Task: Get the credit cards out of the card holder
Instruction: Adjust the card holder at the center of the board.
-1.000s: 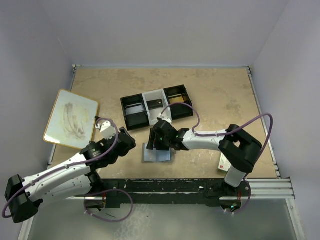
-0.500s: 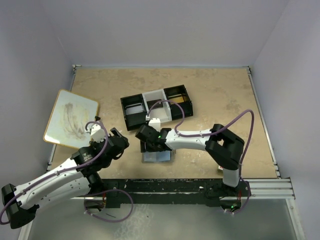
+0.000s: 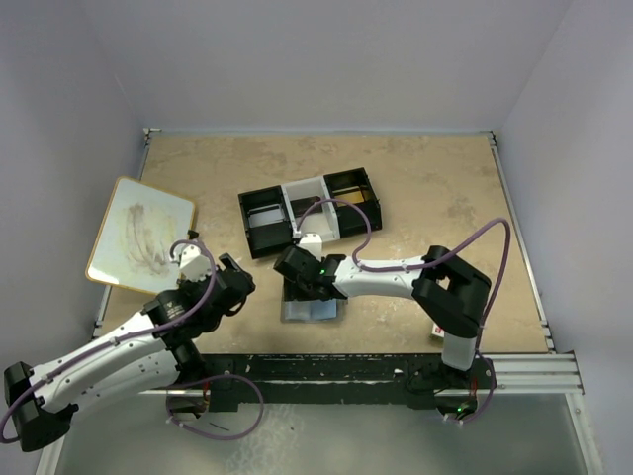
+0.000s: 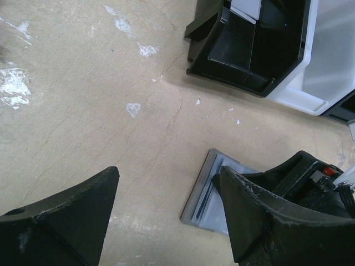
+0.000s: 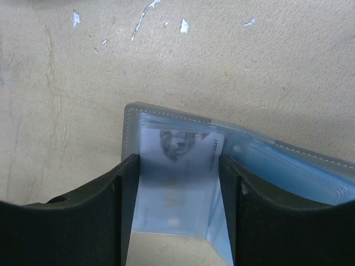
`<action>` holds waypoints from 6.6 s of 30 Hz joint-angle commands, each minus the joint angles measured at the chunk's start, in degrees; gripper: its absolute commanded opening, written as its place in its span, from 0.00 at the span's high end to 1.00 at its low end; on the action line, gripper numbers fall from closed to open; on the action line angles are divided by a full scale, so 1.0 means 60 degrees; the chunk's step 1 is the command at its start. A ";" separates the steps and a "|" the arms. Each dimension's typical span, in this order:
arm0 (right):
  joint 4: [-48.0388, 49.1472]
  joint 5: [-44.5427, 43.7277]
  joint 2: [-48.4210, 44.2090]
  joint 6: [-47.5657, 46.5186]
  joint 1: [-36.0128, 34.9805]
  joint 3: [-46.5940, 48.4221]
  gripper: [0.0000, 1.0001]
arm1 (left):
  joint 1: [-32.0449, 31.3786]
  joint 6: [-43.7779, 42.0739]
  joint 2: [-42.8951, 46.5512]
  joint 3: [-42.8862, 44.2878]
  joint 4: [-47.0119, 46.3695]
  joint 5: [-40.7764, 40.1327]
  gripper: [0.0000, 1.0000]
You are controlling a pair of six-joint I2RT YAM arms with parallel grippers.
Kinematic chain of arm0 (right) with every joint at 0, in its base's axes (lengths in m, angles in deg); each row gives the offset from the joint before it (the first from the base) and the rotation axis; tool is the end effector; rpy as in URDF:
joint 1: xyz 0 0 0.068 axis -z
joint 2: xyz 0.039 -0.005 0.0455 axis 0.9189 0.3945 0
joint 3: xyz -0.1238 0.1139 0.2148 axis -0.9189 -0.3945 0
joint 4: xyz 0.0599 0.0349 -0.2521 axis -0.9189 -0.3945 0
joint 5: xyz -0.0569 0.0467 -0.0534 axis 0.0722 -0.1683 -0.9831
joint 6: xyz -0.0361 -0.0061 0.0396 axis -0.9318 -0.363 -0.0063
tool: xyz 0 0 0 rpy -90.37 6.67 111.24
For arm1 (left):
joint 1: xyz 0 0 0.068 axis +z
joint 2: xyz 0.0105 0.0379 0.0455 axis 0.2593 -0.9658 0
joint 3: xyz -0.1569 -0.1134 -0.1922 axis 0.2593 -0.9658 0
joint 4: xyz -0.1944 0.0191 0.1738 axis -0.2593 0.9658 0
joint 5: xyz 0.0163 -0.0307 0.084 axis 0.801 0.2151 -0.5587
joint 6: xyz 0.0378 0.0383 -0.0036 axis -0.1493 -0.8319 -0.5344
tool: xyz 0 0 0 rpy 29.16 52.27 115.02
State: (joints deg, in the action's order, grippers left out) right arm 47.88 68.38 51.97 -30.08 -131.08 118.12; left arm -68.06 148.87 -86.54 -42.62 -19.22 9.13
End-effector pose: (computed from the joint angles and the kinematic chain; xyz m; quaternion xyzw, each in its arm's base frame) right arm 0.1767 0.3398 0.1685 -0.0173 0.9420 0.1732 0.2869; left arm 0.0948 -0.0874 0.2329 -0.3097 0.8427 -0.1330 0.4199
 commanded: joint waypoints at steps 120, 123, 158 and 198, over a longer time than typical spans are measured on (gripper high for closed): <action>-0.1436 -0.0714 0.1094 0.0132 -0.0024 0.0350 0.32 | -0.0033 -0.0019 -0.0012 0.0033 -0.0536 0.0171 0.35; -0.1487 -0.0714 0.1097 0.0214 -0.0018 0.0336 0.36 | -0.0034 -0.0048 -0.0015 0.0049 -0.0526 0.0213 0.35; 0.1980 0.2470 -0.0432 0.0143 0.1233 -0.2493 0.39 | -0.0030 -0.1220 -0.1756 -0.1314 -0.4034 0.3189 0.82; 0.2550 0.3097 -0.0351 0.0182 0.1252 -0.2623 0.39 | -0.0038 -0.1692 -0.2600 -0.1886 -0.5776 0.4043 0.82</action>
State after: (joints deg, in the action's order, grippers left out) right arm 67.88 86.13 46.01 -28.70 -123.32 104.88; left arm -68.06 138.23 -102.30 -54.97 -52.38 36.15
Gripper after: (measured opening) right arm 0.605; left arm 0.179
